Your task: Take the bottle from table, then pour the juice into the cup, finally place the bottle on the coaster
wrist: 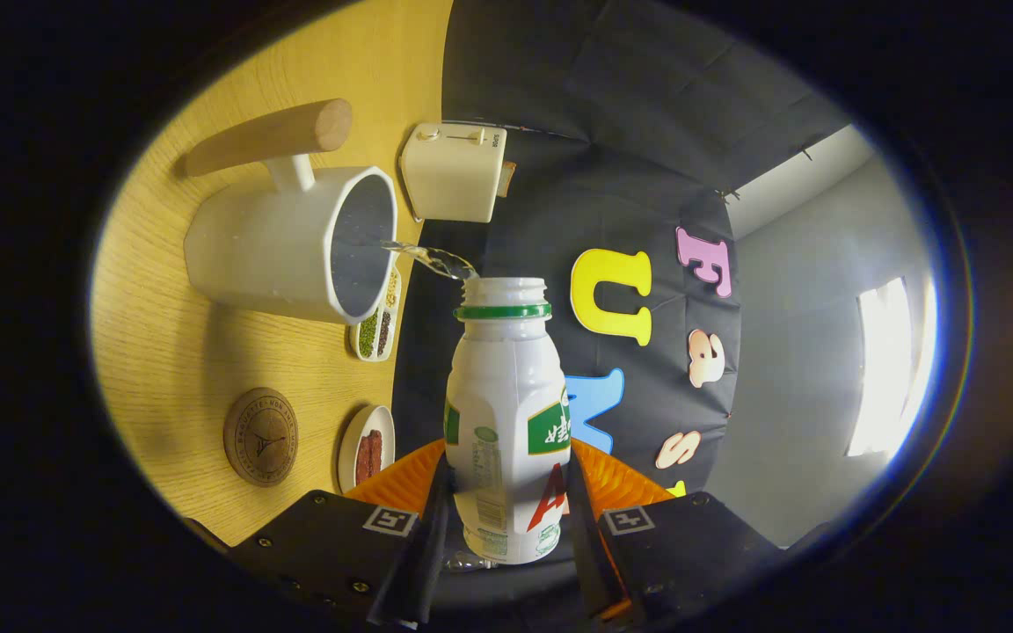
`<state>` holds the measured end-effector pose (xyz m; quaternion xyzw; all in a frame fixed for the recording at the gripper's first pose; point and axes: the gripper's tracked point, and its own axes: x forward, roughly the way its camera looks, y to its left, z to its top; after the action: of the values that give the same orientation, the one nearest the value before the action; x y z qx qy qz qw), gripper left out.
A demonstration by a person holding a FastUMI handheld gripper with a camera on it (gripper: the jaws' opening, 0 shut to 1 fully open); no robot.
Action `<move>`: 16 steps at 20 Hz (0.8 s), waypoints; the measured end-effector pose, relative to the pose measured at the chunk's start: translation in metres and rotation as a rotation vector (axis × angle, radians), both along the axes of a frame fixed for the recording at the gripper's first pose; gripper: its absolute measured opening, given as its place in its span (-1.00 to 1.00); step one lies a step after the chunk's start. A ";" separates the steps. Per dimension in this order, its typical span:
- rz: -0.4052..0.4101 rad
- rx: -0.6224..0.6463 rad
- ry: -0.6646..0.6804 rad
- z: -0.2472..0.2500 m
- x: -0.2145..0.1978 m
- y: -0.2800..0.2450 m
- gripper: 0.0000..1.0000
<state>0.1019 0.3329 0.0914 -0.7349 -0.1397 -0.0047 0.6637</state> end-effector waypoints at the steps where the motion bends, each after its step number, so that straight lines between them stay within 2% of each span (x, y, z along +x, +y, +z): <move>1: 0.001 -0.002 -0.002 0.000 0.000 0.000 0.25; 16: 0.011 -0.036 -0.023 0.009 -0.003 0.005 0.24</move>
<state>0.0988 0.3378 0.1004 -0.7458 -0.1512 -0.0070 0.6488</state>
